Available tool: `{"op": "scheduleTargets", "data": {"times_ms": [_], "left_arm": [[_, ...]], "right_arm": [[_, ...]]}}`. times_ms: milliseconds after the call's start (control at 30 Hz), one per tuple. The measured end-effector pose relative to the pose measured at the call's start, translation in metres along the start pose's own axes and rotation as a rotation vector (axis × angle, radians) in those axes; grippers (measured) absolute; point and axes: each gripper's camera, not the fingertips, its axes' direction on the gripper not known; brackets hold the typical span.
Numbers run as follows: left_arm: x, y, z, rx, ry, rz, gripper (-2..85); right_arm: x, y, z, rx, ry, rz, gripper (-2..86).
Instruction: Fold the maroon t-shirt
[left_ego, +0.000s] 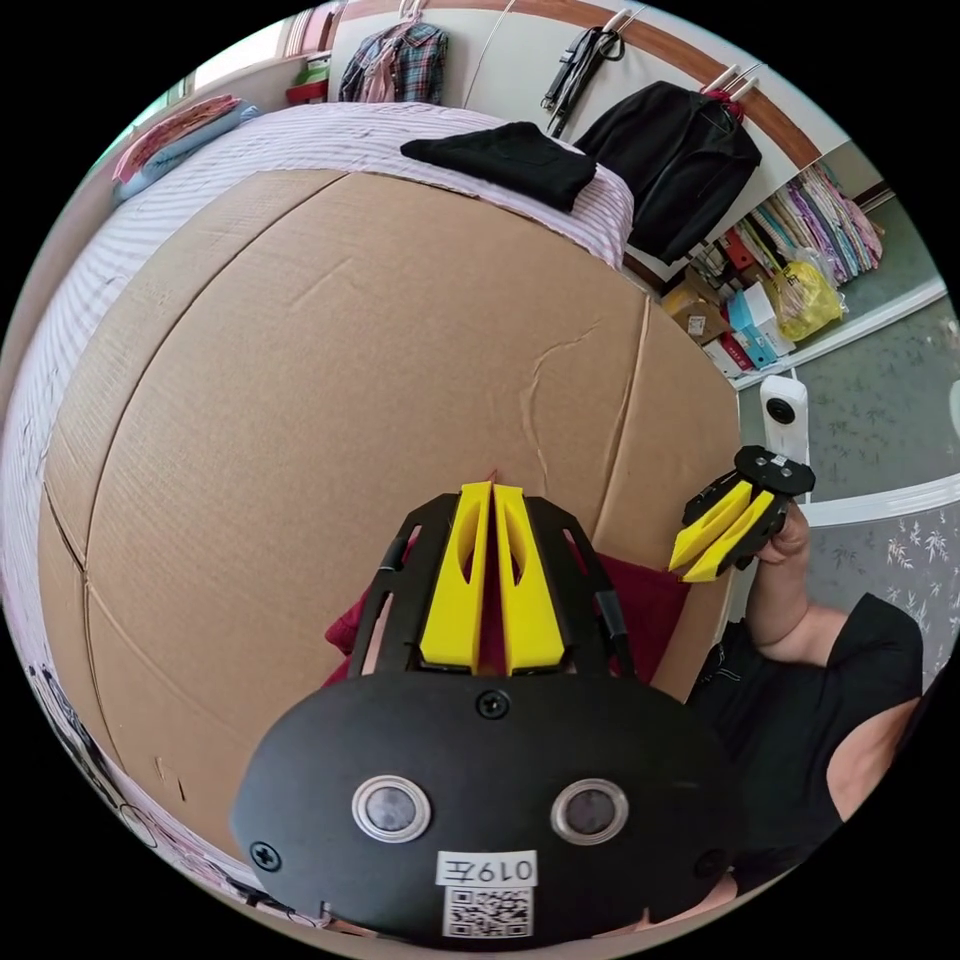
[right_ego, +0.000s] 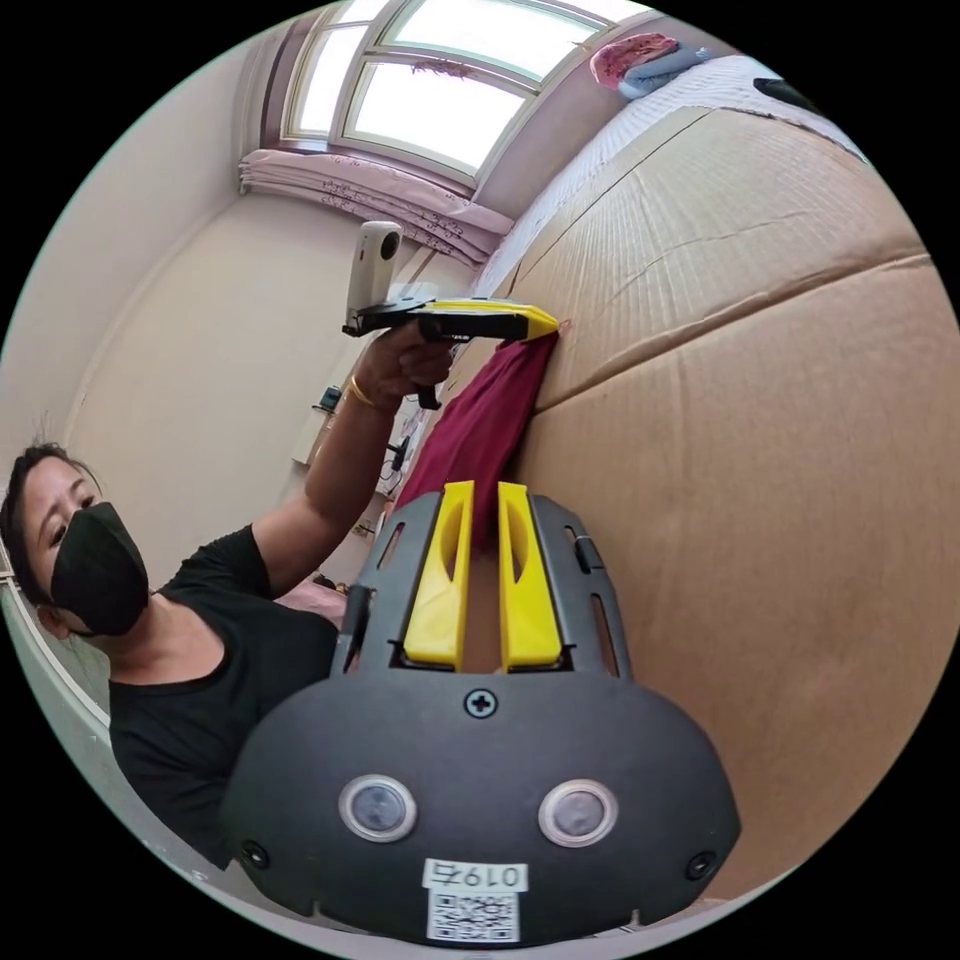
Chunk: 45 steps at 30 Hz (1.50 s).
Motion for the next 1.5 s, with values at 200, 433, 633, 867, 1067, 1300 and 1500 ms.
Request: {"op": "scheduleTargets", "data": {"times_ms": [200,433,633,867,1067,1300,1500], "left_arm": [[0.007,0.025,-0.013,-0.004,-0.003,-0.001,0.7],[0.023,0.064,-0.036,0.013,-0.03,-0.004,0.6],[0.041,0.106,-0.059,0.072,-0.041,-0.004,0.6],[0.082,0.152,-0.074,0.018,-0.094,0.02,0.8],[0.105,0.2,-0.128,0.112,0.001,0.01,0.8],[0.145,0.374,-0.285,0.576,-0.081,0.016,0.9],[0.288,0.638,-0.342,0.916,-0.523,-0.011,1.3]], "right_arm": [[0.005,0.015,0.013,-0.094,0.001,-0.021,4.6],[0.004,0.033,0.03,-0.101,0.018,-0.043,0.2],[0.013,0.06,0.046,-0.095,0.041,0.004,-0.3],[0.015,0.092,0.081,-0.088,0.034,0.016,-0.1],[0.009,0.129,0.116,-0.069,0.055,0.005,0.5],[-0.043,0.195,0.132,0.169,0.216,-0.209,0.8],[-0.126,0.262,0.204,0.404,0.619,-0.549,0.6]]}}
